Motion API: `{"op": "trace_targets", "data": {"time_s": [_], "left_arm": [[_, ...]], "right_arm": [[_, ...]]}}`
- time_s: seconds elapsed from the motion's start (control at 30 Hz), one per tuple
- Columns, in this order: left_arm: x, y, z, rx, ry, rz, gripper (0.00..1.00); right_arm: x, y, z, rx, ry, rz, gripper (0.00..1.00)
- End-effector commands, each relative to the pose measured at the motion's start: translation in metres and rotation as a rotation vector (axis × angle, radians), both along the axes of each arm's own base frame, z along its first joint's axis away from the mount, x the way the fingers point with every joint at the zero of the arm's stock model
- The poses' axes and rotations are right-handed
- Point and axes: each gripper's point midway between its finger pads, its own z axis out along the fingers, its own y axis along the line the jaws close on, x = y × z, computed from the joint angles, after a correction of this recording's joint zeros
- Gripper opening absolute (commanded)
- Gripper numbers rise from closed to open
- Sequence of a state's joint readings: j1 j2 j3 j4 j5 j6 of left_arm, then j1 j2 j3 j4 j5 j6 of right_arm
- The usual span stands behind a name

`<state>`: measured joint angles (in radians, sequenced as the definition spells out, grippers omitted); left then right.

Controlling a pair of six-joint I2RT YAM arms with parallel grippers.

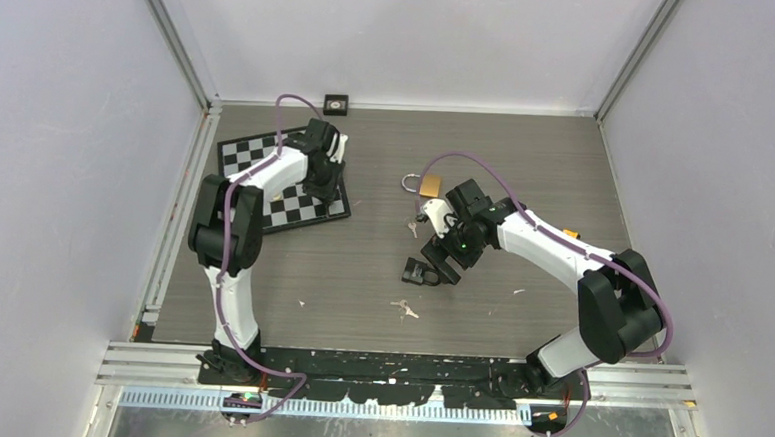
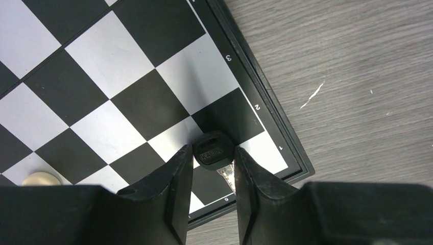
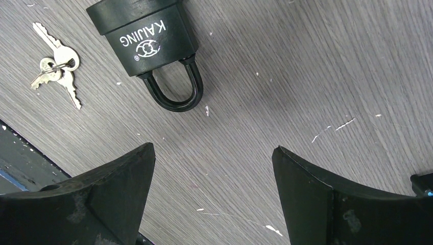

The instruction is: Unlock with the key

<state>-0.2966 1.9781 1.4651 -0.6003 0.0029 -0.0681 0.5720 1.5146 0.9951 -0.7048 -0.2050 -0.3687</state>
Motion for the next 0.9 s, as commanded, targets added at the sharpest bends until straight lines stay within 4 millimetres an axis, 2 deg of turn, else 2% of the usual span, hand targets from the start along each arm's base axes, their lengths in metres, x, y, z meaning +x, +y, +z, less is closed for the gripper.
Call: {"op": "trace_targets", "data": {"time_s": [0.0,0.17,0.37,0.5,0.63,0.73,0.87], "left_arm": [[-0.008,-0.010,0.012,-0.043,-0.014,-0.059,0.30],[-0.012,-0.016,0.025,-0.061,-0.041,-0.111,0.28],[-0.026,-0.023,0.032,-0.089,-0.041,-0.183,0.27],[-0.045,-0.037,0.037,-0.145,-0.046,-0.287,0.27],[-0.075,-0.055,0.037,-0.183,-0.072,-0.450,0.26],[-0.090,-0.065,0.037,-0.186,-0.119,-0.544,0.26],[-0.098,-0.078,0.052,-0.252,-0.226,-0.613,0.26]], "right_arm": [[0.010,0.008,0.013,0.031,-0.034,0.014,0.89],[0.010,0.008,0.013,0.032,-0.035,0.014,0.89],[0.010,0.008,0.013,0.033,-0.035,0.015,0.89],[0.009,0.009,0.014,0.037,-0.034,0.014,0.89],[0.012,0.011,0.019,0.053,-0.056,0.003,0.89],[0.019,0.015,0.031,0.105,-0.090,-0.040,0.89],[0.026,0.025,0.054,0.244,-0.095,-0.112,0.89]]}}
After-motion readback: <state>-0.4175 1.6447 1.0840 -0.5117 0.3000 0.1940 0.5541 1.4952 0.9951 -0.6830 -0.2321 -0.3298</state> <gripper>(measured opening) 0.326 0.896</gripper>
